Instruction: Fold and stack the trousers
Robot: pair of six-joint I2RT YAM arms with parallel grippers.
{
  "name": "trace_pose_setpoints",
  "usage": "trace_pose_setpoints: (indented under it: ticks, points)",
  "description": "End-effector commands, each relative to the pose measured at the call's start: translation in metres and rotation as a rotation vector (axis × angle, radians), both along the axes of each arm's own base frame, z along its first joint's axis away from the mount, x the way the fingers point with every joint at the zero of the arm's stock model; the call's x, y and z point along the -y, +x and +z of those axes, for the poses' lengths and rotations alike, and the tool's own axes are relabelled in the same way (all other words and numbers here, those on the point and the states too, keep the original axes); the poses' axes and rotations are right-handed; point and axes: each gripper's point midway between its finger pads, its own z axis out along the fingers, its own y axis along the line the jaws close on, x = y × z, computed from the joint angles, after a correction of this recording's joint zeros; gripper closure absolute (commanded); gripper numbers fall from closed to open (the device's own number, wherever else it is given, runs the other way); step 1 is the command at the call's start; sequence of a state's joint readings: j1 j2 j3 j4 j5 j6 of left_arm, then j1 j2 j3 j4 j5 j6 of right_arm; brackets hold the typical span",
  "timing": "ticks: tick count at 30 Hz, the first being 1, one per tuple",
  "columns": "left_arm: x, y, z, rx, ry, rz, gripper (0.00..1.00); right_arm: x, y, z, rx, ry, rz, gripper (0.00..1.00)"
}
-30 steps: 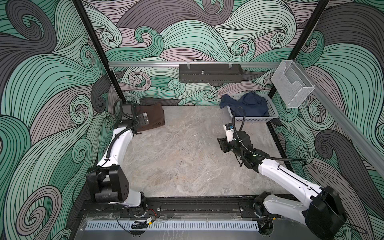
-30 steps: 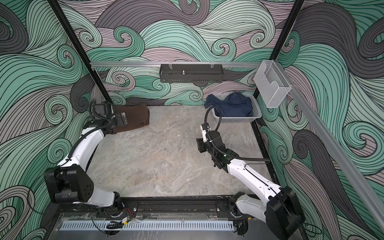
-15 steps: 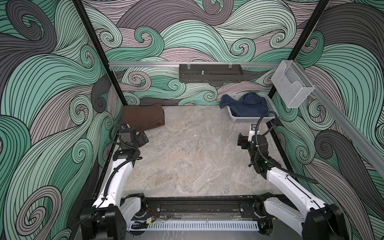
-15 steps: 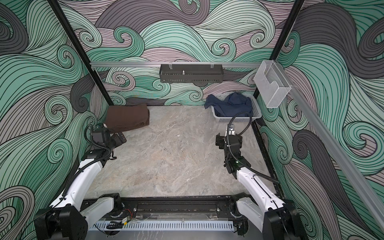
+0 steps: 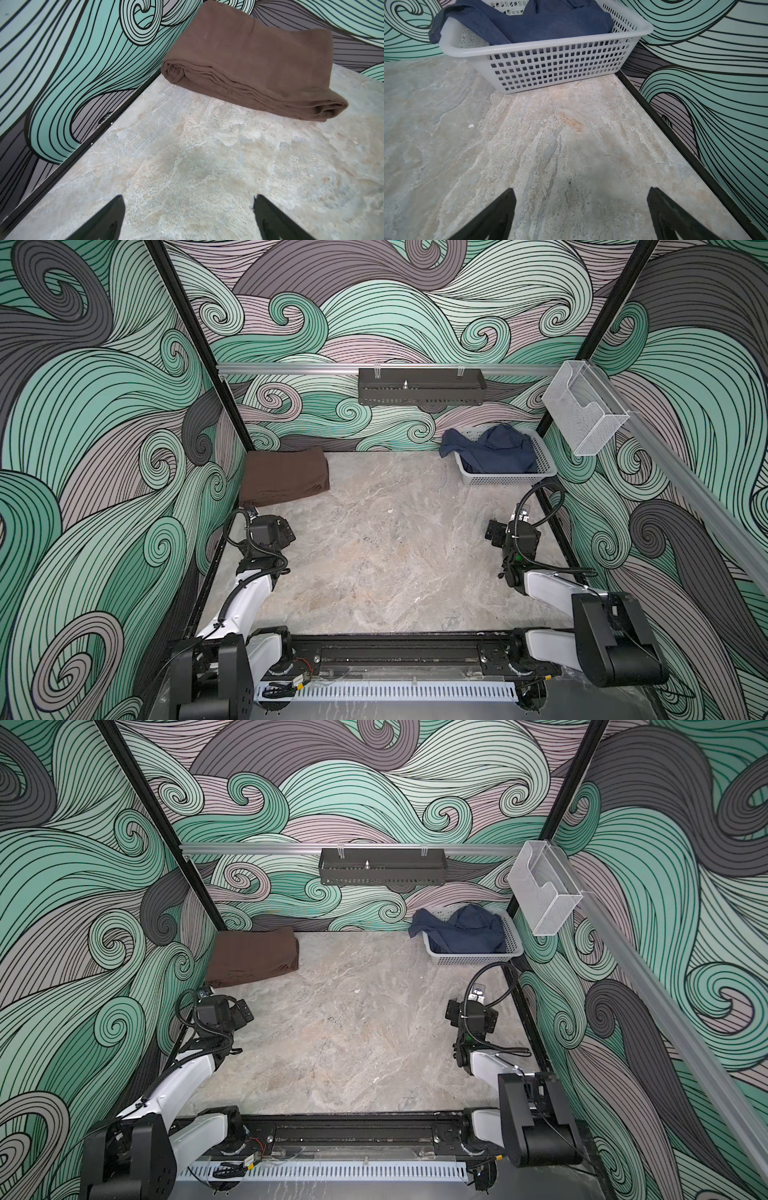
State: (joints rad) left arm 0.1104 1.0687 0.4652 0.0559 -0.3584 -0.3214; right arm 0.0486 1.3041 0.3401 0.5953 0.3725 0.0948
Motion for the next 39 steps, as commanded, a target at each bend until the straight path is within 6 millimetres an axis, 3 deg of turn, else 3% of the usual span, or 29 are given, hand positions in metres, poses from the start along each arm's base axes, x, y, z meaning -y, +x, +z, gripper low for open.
trace_pose_setpoints:
  ticks: [1,5,8,15,19,23,39]
  points:
    - [-0.007,0.017,0.017,0.095,0.042,-0.003,0.01,-0.004,0.019,0.022,0.109,0.025,0.036,0.01]
    - [-0.011,0.027,0.006,0.1,0.055,0.002,0.02,-0.005,0.031,0.01,0.111,0.013,0.055,0.01]
    - [-0.017,0.03,-0.007,0.102,0.063,0.032,0.01,-0.025,0.044,0.0,0.051,0.012,0.171,0.01]
    - [-0.017,0.052,-0.012,0.149,0.055,0.017,0.01,-0.028,0.042,-0.006,0.081,0.012,0.188,0.01]
    - [0.001,0.064,-0.013,0.128,0.048,-0.099,0.01,-0.028,0.042,-0.007,0.075,0.012,0.19,0.01]
    - [0.045,0.088,-0.032,0.128,0.152,-0.351,0.01,-0.028,0.042,-0.006,0.077,0.012,0.19,0.01]
    - [0.045,0.084,-0.034,0.078,0.131,-0.32,0.01,-0.034,0.042,-0.006,0.063,-0.018,0.202,0.01]
